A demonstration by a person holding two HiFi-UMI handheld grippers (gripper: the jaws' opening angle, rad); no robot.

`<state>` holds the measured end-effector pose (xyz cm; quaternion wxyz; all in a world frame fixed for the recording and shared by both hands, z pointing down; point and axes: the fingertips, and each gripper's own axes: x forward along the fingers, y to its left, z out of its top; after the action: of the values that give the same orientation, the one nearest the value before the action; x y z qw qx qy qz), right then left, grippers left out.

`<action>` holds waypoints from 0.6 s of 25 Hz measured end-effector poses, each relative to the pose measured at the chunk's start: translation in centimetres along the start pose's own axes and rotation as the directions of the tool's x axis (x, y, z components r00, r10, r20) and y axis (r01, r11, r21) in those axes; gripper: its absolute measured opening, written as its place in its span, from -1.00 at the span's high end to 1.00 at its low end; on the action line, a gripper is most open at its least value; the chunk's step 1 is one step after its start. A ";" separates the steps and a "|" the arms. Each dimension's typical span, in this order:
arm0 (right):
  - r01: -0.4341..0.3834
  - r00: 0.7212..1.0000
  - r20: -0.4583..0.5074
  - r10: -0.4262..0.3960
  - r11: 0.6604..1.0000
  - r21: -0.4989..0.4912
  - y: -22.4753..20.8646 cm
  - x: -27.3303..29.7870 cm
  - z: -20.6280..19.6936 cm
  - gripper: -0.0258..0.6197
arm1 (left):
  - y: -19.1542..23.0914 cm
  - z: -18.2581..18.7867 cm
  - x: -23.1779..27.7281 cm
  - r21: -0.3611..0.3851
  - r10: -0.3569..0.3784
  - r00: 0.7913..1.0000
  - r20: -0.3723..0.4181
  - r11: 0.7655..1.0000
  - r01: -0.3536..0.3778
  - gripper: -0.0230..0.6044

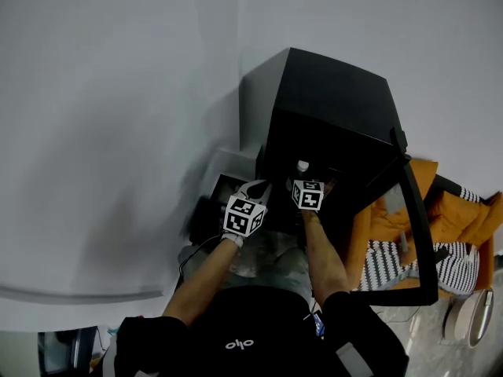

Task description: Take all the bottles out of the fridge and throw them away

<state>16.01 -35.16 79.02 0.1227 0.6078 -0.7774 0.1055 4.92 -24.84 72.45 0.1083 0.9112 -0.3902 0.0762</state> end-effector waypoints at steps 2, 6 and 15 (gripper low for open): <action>-0.004 1.000 -0.010 0.004 1.000 0.005 0.4 -1.2 -0.3 0.30 | -0.4 0.1 -0.6 -0.006 -0.003 1.000 -0.013 1.000 0.003 0.91; -0.009 0.999 -0.035 0.010 1.000 0.022 1.3 -4.3 -0.3 0.30 | -1.4 1.4 -2.1 -0.017 -0.004 0.999 -0.041 1.000 0.004 0.91; -0.041 0.992 -0.120 0.046 0.998 0.049 3.9 -14.3 6.1 0.30 | -6.2 9.7 -6.5 -0.067 -0.044 0.990 -0.137 0.997 0.035 0.91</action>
<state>15.17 -23.02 68.67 0.1529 0.5860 -0.7789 0.1630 5.52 -18.68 60.83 0.1659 0.9073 -0.3659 0.1243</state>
